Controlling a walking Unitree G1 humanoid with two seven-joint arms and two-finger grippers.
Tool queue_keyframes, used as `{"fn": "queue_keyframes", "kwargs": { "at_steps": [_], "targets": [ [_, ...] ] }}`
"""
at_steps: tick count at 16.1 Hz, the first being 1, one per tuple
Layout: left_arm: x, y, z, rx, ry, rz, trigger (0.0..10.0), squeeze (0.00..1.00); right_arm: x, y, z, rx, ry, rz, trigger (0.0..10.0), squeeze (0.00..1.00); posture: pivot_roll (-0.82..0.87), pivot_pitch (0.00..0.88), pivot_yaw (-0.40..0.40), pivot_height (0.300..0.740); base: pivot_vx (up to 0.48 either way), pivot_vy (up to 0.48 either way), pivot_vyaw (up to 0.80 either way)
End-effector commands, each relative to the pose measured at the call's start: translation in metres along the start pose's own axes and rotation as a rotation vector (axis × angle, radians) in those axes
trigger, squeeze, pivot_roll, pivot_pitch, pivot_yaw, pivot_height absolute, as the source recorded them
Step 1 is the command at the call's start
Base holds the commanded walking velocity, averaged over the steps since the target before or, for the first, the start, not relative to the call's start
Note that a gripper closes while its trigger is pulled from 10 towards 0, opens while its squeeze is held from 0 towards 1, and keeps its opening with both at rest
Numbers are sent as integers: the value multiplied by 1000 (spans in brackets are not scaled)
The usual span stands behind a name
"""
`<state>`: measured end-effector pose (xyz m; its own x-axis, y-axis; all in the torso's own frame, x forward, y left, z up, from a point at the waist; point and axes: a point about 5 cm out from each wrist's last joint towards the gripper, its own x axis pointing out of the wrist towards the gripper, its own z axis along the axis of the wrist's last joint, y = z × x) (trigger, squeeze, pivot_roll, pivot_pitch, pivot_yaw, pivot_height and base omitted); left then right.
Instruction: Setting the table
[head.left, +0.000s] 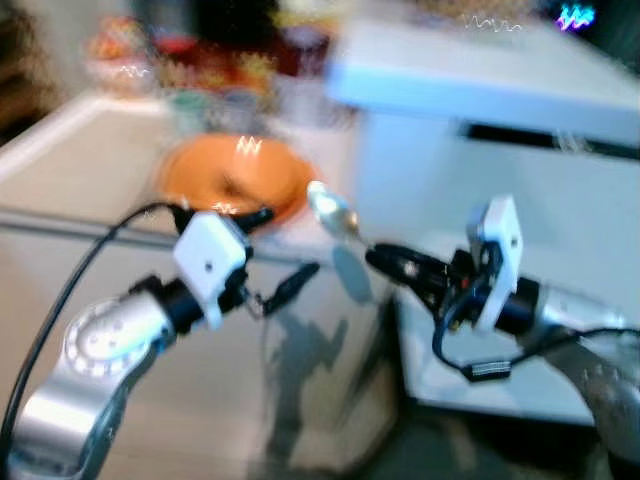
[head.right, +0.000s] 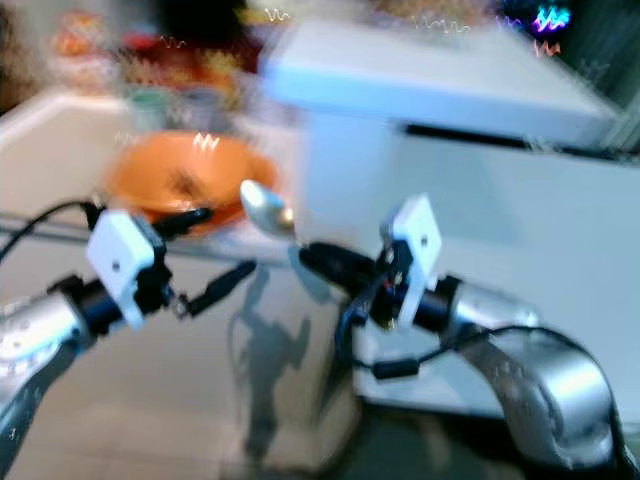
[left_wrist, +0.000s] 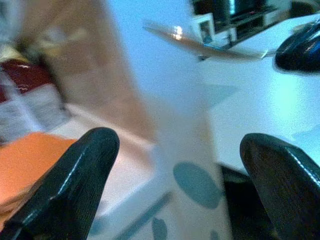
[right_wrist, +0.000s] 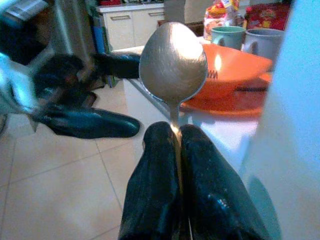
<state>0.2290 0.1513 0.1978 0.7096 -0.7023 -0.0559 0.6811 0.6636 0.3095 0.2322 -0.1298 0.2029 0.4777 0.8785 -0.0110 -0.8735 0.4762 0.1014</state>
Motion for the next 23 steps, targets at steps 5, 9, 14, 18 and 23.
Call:
{"fn": "queue_keyframes", "kwargs": {
  "at_steps": [5,9,14,18,23],
  "targets": [
    [1,-2,5,7,-22,-20,10000,0,-2,3,3,-30,22,33,10000,0,35,0,-55,740,0,-480,0],
    [12,10,-2,42,25,91,10000,0,2,-23,-7,-157,66,-205,10000,0,32,0,-54,740,0,-480,0],
    [34,32,-13,43,79,330,10000,0,-3,-73,-29,-65,78,-730,10000,0,15,0,-37,740,0,-480,320],
    [38,34,-16,60,88,348,10000,0,-6,-83,-34,-55,80,-882,10000,0,8,0,-31,740,0,-480,200],
    [42,33,-17,81,96,353,10000,0,-4,-88,-29,-28,47,-960,10000,0,2,0,-32,740,0,-480,0]
  ]
}}
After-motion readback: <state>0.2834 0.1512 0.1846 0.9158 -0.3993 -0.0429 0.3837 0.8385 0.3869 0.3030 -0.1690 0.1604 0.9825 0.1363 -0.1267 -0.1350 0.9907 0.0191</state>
